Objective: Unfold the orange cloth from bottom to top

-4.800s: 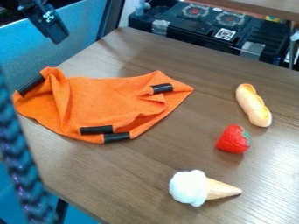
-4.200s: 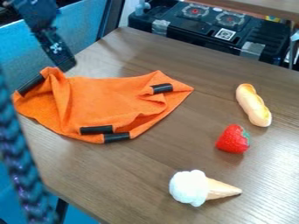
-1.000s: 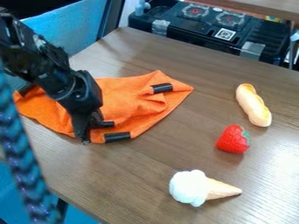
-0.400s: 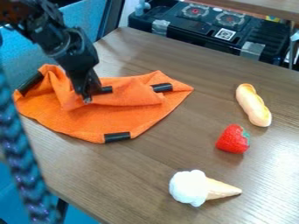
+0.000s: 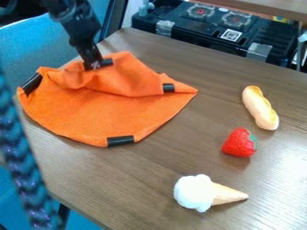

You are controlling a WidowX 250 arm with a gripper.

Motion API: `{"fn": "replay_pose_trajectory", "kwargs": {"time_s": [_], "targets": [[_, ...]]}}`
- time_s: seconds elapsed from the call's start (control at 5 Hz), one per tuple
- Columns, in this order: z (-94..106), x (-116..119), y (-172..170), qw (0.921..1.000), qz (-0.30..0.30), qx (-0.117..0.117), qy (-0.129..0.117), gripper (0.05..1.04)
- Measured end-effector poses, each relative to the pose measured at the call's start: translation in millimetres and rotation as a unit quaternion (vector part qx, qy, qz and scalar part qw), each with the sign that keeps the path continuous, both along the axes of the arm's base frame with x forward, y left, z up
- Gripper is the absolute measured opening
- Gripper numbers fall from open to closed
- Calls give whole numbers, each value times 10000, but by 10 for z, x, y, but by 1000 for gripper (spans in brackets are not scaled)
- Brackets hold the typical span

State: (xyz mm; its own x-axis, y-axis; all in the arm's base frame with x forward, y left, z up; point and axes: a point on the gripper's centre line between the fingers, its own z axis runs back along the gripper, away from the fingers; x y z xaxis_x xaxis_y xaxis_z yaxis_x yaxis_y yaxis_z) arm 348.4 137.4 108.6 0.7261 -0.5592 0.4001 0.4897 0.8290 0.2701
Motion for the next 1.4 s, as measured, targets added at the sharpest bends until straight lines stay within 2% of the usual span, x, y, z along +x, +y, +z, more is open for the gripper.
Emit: {"fn": "replay_pose_trajectory", "kwargs": {"time_s": [0.2,0.4,0.6,0.8,1.0,1.2,1.4], "targets": [[165,270,198,9990,411,-174,-3,50],[170,548,383,9959,832,-330,157,50],[101,764,546,9924,1132,-373,296,50],[1,893,634,9898,1311,-327,445,50],[-81,952,614,9898,1302,-308,485,50],[-108,1027,584,9925,1147,-360,215,50],[-87,1039,586,9944,990,-339,147,50]]}}
